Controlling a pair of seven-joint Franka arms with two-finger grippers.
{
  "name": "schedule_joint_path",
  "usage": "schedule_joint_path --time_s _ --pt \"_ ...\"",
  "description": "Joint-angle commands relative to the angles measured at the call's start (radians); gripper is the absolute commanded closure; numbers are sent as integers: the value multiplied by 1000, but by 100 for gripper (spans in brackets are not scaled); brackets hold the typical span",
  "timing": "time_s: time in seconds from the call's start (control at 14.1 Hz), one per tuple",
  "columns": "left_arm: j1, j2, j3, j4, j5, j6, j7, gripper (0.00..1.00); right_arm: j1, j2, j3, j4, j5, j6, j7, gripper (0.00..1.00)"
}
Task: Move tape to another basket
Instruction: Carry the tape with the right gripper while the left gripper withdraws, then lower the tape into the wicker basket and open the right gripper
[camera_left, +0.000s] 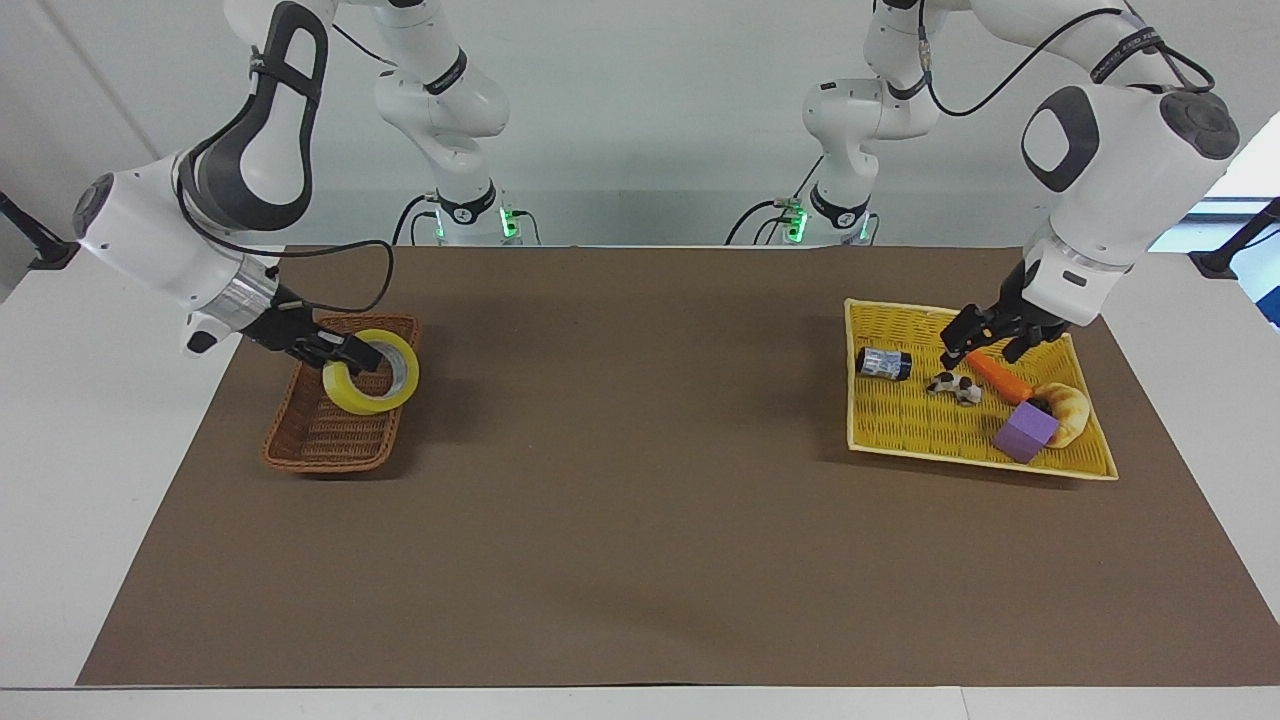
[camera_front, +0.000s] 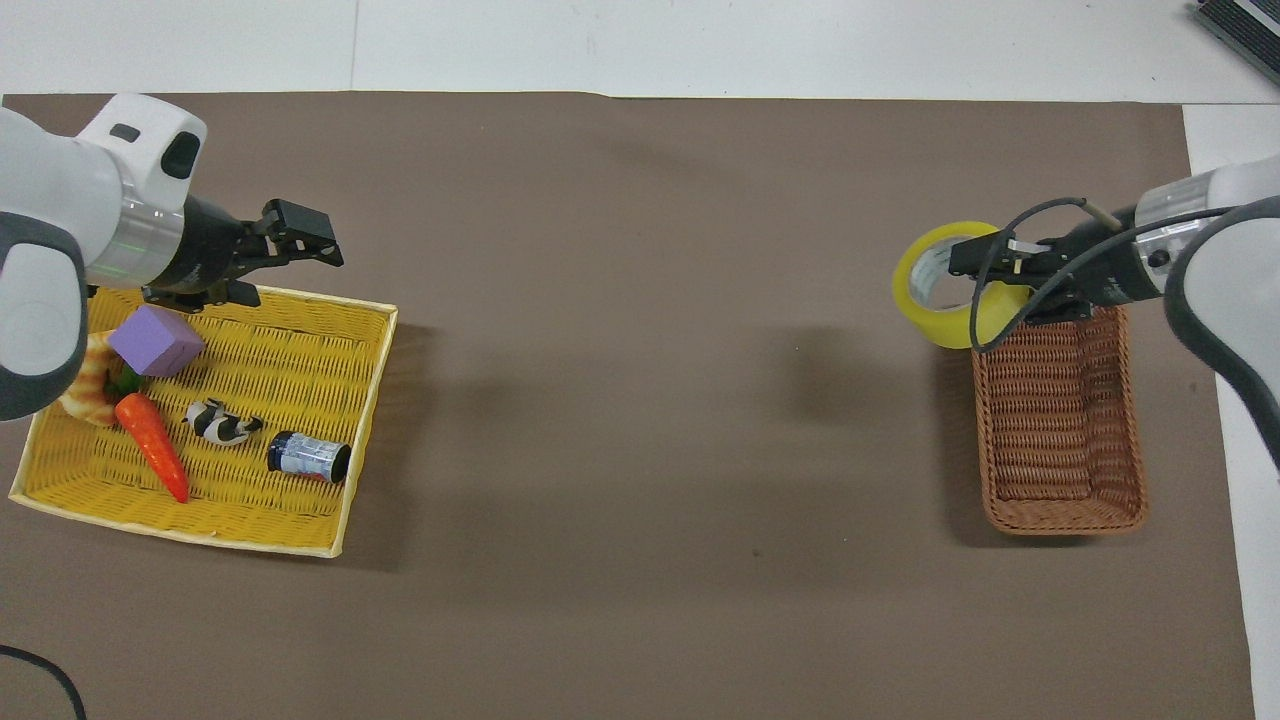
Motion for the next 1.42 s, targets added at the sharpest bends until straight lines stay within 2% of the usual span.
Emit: schedule_joint_path --time_s 0.0,0.28,0.71,0.92,1.06,1.13,1.2,1.27,1.35 --pt "5 -15 -12 68 88 -129 58 0 -62 -29 13 -91 -29 40 -133 100" --pt "6 -78 -14 69 97 -195 135 0 -85 -24 14 -173 -41 111 -203 100" --pt "8 -84 -11 64 88 -199 128 0 -92 -12 14 -192 -62 163 -254 100" --pt "8 -84 -11 64 87 -200 128 0 -112 26 14 -198 -76 180 -311 89" --pt "5 -88 -12 63 76 -229 125 0 -115 28 14 -195 -76 177 -314 72" --pt "5 -88 -12 63 76 -226 126 0 -115 29 16 -194 -75 177 -311 52" --pt "6 -89 -14 63 76 -224 123 0 -115 31 16 -189 -75 174 -309 20" --pt "8 -89 -12 61 76 -226 124 0 -115 32 16 -186 -73 174 -309 0" --pt "9 -89 -11 62 76 -224 126 0 -115 34 16 -180 -72 171 -311 0"
